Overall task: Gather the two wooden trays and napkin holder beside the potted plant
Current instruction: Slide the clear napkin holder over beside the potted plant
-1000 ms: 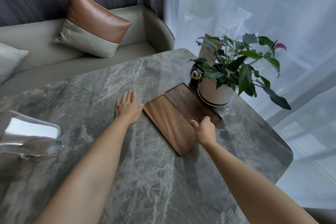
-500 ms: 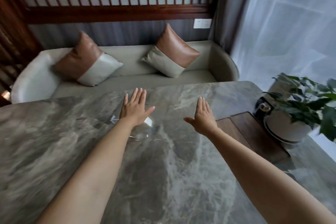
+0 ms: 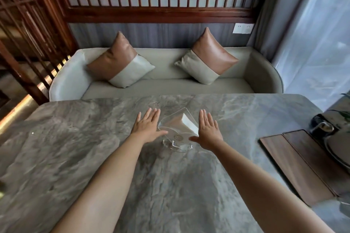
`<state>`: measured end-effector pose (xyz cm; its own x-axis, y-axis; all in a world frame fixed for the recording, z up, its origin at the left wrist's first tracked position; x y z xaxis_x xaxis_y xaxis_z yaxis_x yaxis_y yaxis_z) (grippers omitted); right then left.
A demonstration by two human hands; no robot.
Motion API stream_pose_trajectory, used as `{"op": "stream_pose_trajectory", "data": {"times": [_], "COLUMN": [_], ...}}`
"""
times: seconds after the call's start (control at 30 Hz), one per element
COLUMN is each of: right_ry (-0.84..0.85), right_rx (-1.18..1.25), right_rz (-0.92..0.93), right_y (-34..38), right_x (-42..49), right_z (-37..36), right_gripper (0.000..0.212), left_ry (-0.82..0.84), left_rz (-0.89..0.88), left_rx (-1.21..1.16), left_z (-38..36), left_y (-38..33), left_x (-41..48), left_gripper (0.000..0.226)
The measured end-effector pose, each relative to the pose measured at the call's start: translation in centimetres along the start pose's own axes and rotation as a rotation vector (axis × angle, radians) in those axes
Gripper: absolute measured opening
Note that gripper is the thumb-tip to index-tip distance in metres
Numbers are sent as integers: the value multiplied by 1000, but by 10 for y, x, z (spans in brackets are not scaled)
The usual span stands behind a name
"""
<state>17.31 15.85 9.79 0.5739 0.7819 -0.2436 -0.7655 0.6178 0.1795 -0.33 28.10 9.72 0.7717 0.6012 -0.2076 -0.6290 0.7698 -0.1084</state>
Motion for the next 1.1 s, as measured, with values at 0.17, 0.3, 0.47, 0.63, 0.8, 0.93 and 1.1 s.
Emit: {"op": "stream_pose_trajectory", "data": {"times": [0.17, 0.3, 0.47, 0.63, 0.8, 0.93, 1.1], "right_ry": [43, 53, 53, 7, 23, 11, -40], "right_rx": [49, 103, 188, 376, 413, 384, 360], "right_rz": [-97, -144, -162, -196, -191, -194, -229], "right_y": [2, 3, 9, 12, 6, -6, -40], "right_x": [8, 13, 14, 3, -15, -29, -47], "right_z": [-23, -33, -37, -38, -40, -35, -16], "right_gripper": [105, 102, 95, 76, 77, 75, 76], "left_ry": [56, 75, 130, 15, -3, 4, -11], "left_rz": [-73, -111, -92, -94, -79, -85, -138], "left_rx": [-20, -42, -228, -220, -232, -206, -196], "left_z": [-9, -15, -19, -21, -21, -16, 1], "left_y": [1, -3, -13, -17, -20, -34, -71], "left_x": [20, 34, 44, 42, 28, 17, 15], "left_gripper": [97, 96, 94, 82, 67, 62, 64]}}
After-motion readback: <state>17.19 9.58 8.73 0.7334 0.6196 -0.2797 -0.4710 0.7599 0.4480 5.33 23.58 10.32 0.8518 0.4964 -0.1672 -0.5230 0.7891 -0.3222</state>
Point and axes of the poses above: each hand's wrist, its own x-axis towards the middle knuckle, its own z-axis out of the back of the hand, y = z × x, the point moved 1 cm from there along x, towards the middle knuckle, and after that the axes turned 14 degrees about -z, right-handed, at the moved point
